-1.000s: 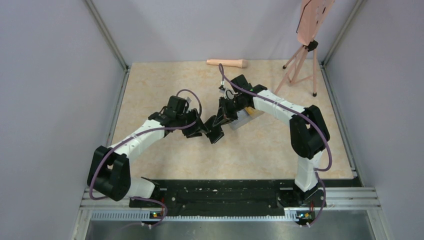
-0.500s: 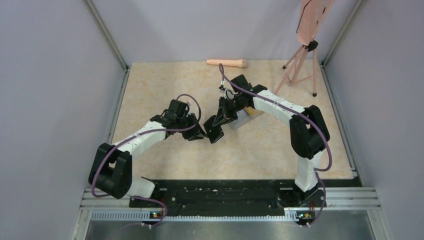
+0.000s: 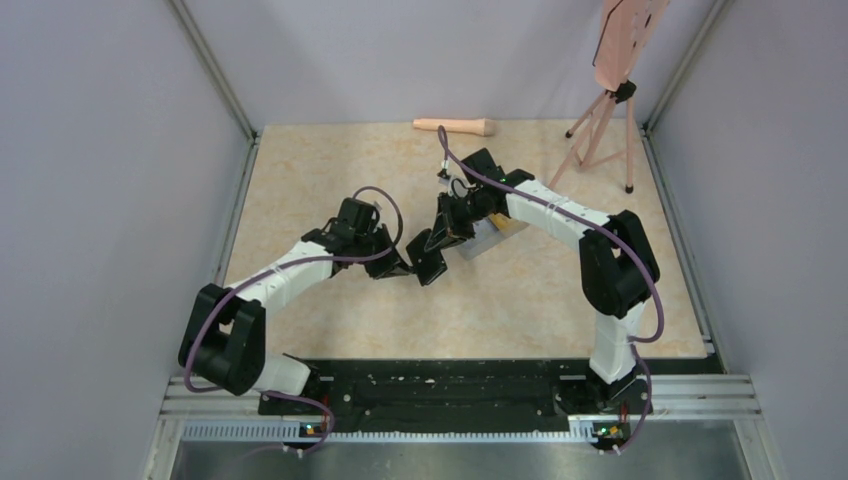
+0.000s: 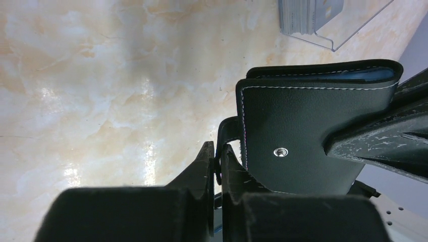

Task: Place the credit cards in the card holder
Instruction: Open the card holder at the center of the board.

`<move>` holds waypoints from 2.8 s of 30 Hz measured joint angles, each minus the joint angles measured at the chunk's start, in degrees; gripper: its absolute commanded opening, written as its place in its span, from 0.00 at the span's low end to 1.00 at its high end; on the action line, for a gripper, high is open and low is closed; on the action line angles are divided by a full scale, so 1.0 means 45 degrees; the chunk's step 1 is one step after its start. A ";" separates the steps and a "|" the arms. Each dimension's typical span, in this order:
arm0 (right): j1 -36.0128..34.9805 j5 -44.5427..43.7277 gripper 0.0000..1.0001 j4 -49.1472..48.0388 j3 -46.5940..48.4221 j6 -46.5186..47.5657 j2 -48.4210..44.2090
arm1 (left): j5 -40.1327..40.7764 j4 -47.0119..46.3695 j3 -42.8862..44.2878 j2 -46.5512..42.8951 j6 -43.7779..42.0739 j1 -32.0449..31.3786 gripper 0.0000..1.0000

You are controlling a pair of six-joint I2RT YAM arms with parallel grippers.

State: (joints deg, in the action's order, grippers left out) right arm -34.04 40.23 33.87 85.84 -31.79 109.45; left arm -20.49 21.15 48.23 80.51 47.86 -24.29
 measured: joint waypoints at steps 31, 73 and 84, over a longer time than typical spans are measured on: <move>0.1185 -0.1370 0.94 -0.1656 -0.0160 0.3259 -0.5037 | 0.0053 0.4031 0.7446 -0.2302 -1.2794 0.0034 0.00; -0.0908 -0.3546 0.00 -0.1583 -0.0053 0.4080 -0.3211 | -0.1666 0.4396 0.8680 -0.0175 -0.7664 0.0058 0.70; 0.1549 -0.1511 0.00 -0.2511 -0.1569 0.3191 -0.4007 | -0.1831 0.2608 0.5819 -0.1413 -0.4716 0.3065 0.99</move>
State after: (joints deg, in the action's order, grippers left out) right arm -27.07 33.43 22.57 78.78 -17.43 91.42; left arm -28.73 32.88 74.41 74.15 26.63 -10.50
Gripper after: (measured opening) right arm 0.014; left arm 0.989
